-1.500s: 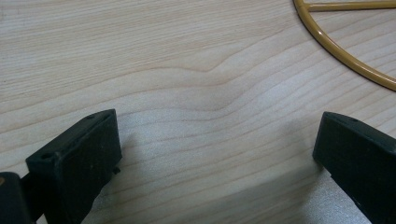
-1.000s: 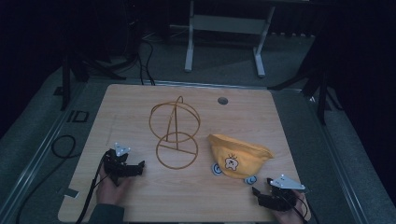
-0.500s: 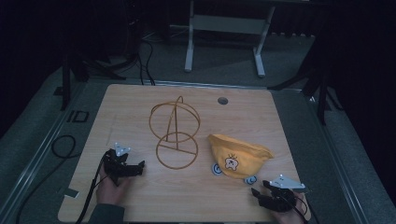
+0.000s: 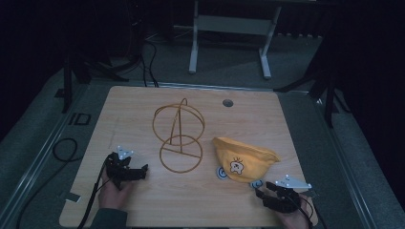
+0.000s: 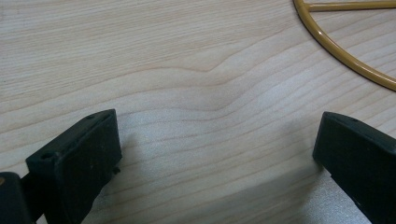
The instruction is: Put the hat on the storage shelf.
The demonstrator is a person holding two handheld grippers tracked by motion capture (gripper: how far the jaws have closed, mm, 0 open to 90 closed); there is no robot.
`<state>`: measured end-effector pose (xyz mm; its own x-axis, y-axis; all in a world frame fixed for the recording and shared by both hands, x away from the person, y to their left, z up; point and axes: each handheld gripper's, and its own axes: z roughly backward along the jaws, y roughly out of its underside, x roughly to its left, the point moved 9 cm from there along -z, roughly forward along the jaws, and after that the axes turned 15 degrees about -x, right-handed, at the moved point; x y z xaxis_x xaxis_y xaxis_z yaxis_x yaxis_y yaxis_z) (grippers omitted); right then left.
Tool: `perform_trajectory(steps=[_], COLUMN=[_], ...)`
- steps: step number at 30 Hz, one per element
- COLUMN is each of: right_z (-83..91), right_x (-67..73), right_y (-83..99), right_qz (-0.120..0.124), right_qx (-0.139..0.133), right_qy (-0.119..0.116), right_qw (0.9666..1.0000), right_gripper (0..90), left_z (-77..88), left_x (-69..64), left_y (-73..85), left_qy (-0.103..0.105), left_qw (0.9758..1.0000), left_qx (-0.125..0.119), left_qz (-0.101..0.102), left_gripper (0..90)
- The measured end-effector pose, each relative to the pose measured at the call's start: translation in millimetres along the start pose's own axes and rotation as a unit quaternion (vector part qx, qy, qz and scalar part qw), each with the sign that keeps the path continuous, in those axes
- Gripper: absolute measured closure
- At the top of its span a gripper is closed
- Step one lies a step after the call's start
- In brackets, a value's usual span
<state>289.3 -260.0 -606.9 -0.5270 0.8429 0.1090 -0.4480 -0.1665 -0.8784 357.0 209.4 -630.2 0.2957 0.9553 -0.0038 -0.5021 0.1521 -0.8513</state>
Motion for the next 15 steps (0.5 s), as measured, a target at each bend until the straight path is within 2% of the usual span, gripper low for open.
perform_trajectory(steps=[9,14,15], right_z=[-6.3,-14.7,-17.3], right_x=[1.1,1.1,1.9], right_y=[-4.0,-3.4,-1.8], right_qz=[-0.011,-0.010,-0.006], right_qx=[-0.003,0.008,0.013], right_qy=[-0.011,-0.013,-0.016], right_qw=[0.9999,0.9998,0.9998], right_gripper=[45.1,44.0,46.1], left_z=[0.0,0.0,0.0], left_x=[0.0,0.0,0.0], left_y=[0.0,0.0,0.0], left_qy=[0.000,0.000,0.000], left_qw=[1.0000,1.0000,1.0000], left_qx=[0.000,0.000,0.000], left_qz=[0.000,0.000,0.000], left_gripper=[0.8,0.8,0.8])
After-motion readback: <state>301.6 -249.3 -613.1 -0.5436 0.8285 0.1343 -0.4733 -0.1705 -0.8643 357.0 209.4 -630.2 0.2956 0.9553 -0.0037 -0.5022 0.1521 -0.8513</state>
